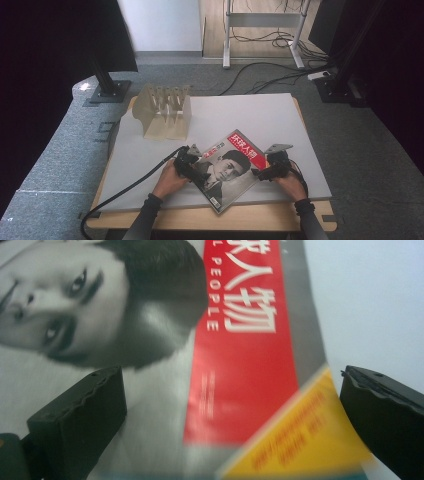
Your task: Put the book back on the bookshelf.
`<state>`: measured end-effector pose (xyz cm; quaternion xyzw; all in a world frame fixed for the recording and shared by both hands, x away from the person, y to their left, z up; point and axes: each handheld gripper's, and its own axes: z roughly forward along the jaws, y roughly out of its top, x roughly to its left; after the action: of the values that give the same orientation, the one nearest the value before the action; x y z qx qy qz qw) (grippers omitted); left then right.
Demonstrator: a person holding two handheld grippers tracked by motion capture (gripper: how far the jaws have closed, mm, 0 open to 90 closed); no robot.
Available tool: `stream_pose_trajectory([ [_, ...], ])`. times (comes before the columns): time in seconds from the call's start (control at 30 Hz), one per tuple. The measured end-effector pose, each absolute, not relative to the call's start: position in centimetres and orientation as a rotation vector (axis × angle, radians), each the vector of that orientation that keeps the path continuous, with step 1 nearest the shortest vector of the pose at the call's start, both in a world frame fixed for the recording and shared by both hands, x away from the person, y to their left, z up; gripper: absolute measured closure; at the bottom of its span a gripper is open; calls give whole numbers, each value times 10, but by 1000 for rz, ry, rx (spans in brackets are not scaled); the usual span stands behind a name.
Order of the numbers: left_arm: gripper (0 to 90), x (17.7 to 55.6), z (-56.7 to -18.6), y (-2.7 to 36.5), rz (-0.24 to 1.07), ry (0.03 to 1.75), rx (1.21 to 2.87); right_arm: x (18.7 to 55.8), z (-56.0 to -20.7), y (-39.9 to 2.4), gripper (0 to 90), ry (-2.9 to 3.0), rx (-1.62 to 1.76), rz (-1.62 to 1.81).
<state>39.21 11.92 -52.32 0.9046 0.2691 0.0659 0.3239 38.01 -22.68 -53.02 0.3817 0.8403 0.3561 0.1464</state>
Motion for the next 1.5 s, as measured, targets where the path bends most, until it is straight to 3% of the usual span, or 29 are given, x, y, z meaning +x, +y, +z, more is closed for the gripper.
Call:
stream_pose_trajectory([
  [0.4,0,372,-522,117,181,722,2383,345,-532,-247,8,2397,1100,987],
  [0.57,0,366,-516,120,209,702,2412,351,-531,-241,0,2371,1085,922],
  [0.87,0,399,-502,161,312,828,2373,361,-534,-242,0,2344,1151,962],
  [1.1,0,419,-519,173,327,897,2393,375,-535,-240,0,2341,1176,963],
  [1.5,0,402,-524,173,336,892,2336,403,-534,-237,0,2328,1205,944],
])
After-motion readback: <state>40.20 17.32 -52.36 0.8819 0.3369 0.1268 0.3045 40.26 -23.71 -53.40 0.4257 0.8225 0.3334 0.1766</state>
